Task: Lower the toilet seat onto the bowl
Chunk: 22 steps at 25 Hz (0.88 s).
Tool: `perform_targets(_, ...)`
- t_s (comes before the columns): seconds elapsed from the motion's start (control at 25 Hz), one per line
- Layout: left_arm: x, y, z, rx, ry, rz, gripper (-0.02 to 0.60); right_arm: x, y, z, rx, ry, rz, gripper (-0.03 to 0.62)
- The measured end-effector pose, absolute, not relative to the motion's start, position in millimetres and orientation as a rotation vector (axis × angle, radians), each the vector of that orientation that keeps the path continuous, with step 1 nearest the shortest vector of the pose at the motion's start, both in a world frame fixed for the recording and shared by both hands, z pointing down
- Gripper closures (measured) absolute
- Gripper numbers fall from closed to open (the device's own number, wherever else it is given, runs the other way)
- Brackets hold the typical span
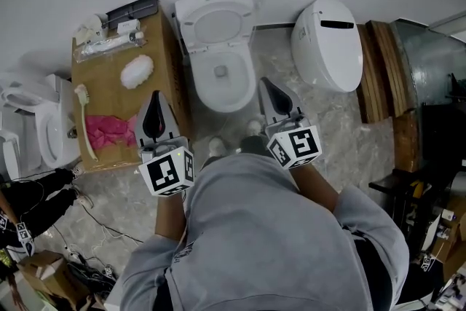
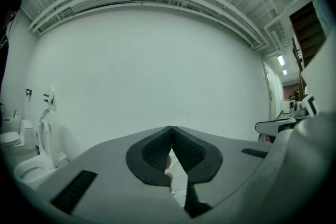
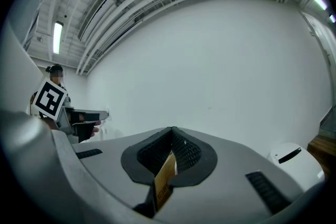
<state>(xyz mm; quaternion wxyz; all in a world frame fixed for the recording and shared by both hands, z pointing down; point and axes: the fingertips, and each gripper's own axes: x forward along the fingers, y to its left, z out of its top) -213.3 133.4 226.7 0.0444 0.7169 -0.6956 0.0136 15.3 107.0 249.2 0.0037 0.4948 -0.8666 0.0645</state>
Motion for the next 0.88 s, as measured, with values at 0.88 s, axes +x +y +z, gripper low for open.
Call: perform_targets(0.88,-118,-28,225,2.067,-2.219,0.036,0.581,122,-85,254,1.473,-2.738,0.210,0.595)
